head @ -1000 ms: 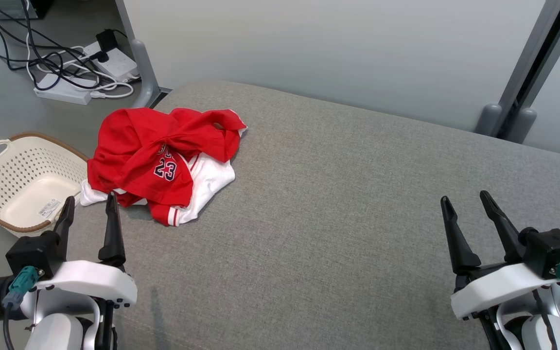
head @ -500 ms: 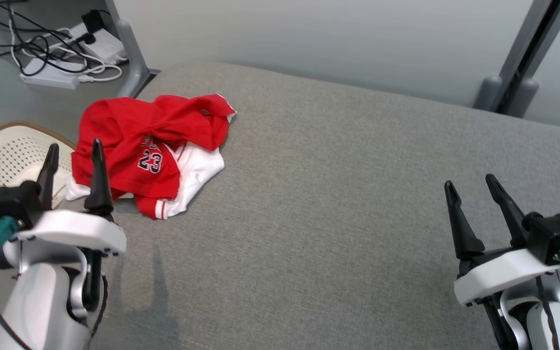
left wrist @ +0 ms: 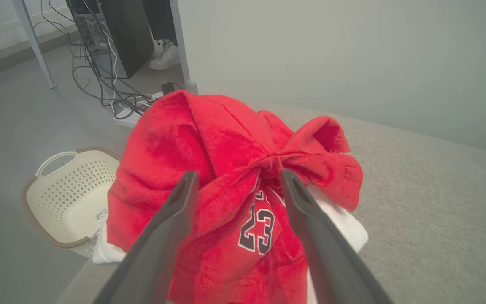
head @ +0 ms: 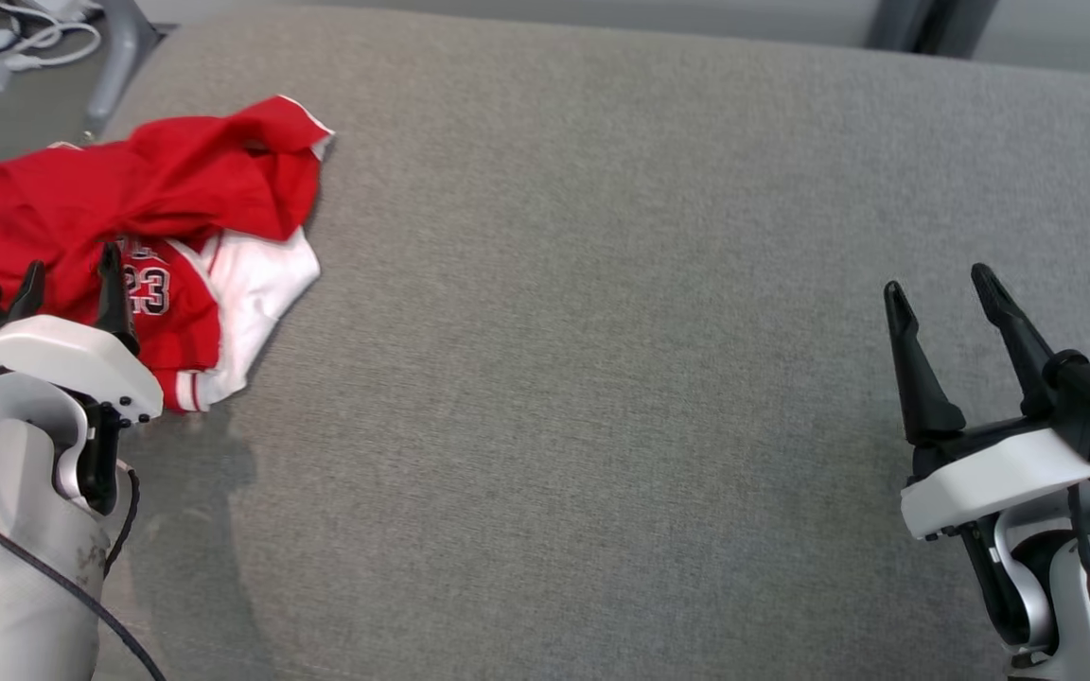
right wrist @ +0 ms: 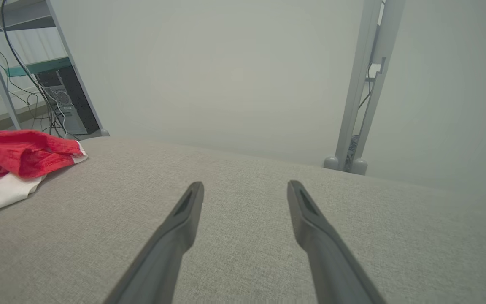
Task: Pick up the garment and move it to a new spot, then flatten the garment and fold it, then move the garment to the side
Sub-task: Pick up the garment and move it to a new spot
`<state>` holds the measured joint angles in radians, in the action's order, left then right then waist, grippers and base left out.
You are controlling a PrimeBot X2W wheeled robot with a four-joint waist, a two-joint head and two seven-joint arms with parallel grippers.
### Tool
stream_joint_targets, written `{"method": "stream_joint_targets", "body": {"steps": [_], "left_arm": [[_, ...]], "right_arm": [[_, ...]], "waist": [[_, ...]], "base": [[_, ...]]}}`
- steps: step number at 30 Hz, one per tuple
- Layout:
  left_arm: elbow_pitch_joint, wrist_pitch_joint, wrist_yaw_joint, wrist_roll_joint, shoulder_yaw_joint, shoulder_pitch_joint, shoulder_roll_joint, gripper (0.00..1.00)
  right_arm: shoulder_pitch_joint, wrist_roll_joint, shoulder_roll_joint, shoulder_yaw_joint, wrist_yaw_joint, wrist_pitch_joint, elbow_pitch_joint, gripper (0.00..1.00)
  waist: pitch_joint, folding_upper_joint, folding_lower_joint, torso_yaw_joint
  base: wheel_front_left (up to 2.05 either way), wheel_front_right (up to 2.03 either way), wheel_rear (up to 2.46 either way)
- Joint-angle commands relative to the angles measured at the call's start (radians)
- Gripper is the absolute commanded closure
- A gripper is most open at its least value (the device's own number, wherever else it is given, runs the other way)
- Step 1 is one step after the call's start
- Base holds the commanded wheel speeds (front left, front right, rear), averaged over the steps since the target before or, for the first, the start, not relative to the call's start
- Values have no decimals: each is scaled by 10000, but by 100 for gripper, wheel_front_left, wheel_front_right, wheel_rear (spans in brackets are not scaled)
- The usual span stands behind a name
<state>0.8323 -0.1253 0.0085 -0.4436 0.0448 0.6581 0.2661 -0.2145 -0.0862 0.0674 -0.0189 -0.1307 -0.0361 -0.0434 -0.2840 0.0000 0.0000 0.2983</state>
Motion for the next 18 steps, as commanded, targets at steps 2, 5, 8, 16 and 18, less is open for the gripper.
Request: {"method": "stream_joint_targets", "body": {"steps": [2, 5, 8, 16, 18], "left_arm": [[916, -87, -158, -138, -67, 613, 126, 0], [1757, -187, -280, -148, -62, 1051, 268, 0], [2348, -474, -378, -157, -58, 1415, 362, 84], [2559, -1258, -621, 8, -2, 1829, 663, 100], [2416, -1323, -602, 70, -6, 1794, 746, 100]], "right_arm": [[-203, 104, 80, -24, -1, -22, -104, 0], [-296, 111, 87, -64, -1, -30, -157, 0], [-384, 119, 83, -79, -1, -17, -129, 0], [-418, 25, 26, -53, -1, 140, 113, 0], [-391, 4, 11, -46, -1, 176, 141, 0]], "waist": [[-640, 0, 0, -370], [-846, 0, 0, -432], [-939, 0, 0, -447], [-659, 0, 0, -361], [-566, 0, 0, -362]], "base": [[0, 0, 0], [0, 0, 0], [0, 0, 0], [0, 0, 0], [0, 0, 0]]}}
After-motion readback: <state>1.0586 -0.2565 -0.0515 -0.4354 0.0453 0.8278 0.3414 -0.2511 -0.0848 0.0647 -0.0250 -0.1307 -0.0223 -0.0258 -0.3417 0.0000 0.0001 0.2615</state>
